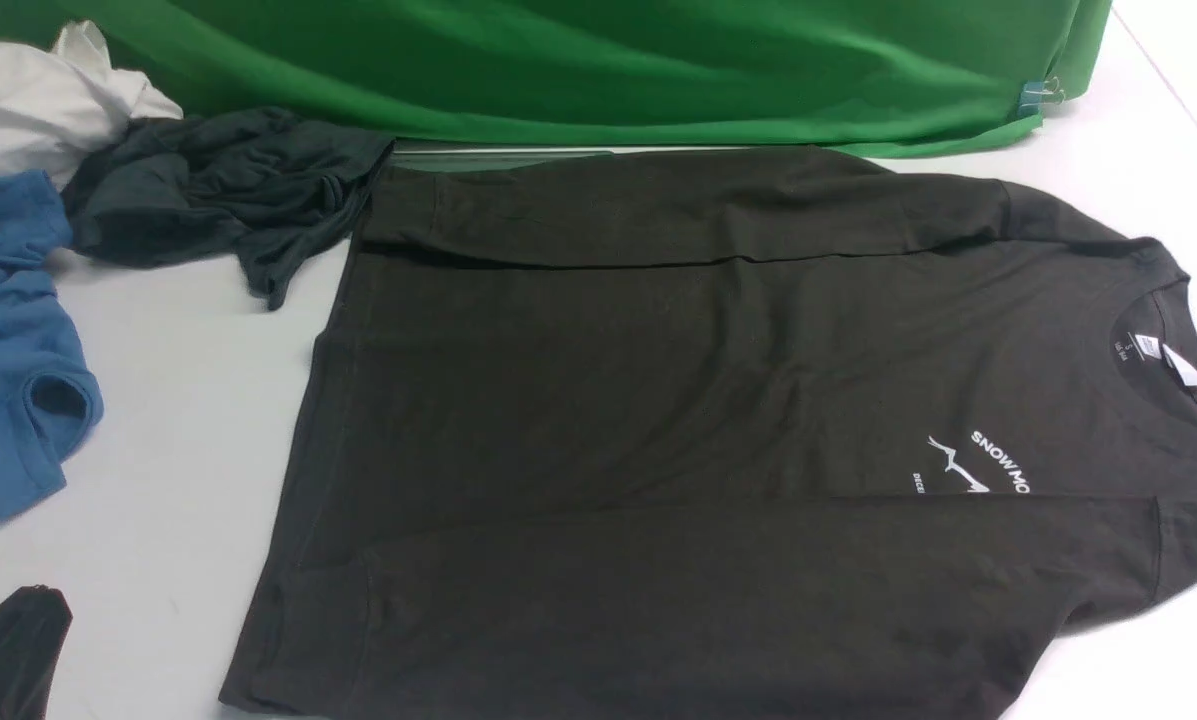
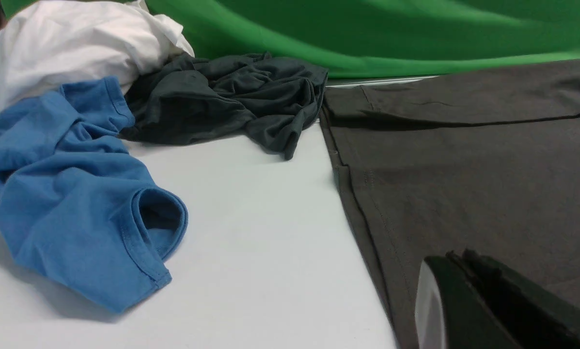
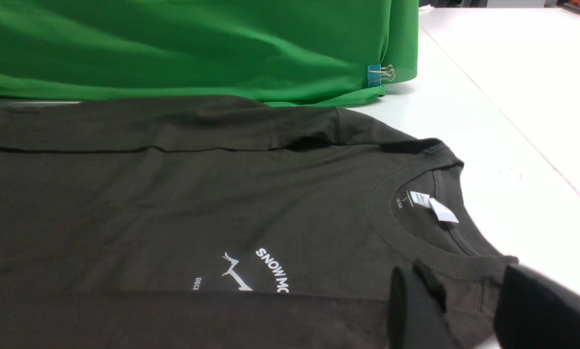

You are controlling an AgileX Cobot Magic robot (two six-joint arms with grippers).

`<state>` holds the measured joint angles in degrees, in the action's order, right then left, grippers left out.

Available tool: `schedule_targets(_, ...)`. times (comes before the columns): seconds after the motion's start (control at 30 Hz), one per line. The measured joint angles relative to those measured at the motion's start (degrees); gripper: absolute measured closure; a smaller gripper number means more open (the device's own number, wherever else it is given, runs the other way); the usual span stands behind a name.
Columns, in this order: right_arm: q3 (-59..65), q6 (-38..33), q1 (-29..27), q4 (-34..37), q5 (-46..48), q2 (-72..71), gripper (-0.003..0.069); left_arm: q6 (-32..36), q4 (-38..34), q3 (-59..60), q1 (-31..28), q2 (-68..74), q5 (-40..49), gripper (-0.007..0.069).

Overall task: Fold a long-sleeved shirt on a white desktop.
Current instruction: 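Grasp the left edge of the dark T-shirt lying flat on the table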

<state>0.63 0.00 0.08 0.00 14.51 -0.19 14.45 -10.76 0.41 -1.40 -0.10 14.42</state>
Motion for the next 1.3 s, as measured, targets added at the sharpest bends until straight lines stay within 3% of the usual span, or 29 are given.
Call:
schedule_targets(1.07,0.0,0.0,0.0,0.0,0.0,0.0,0.0418,0.0,-0.6,0.0,0.0,0.0,-0.9,0.0605)
schedule_targets(1.17,0.0,0.0,0.0,0.0,0.0,0.0,0.0418,-2.0,-8.1,0.0,0.0,0.0,-4.9,0.0605)
schedule_targets(1.3,0.0,0.0,0.0,0.0,0.0,0.0,0.0418,-6.0,-23.3,0.0,0.0,0.0,-12.7,0.0605)
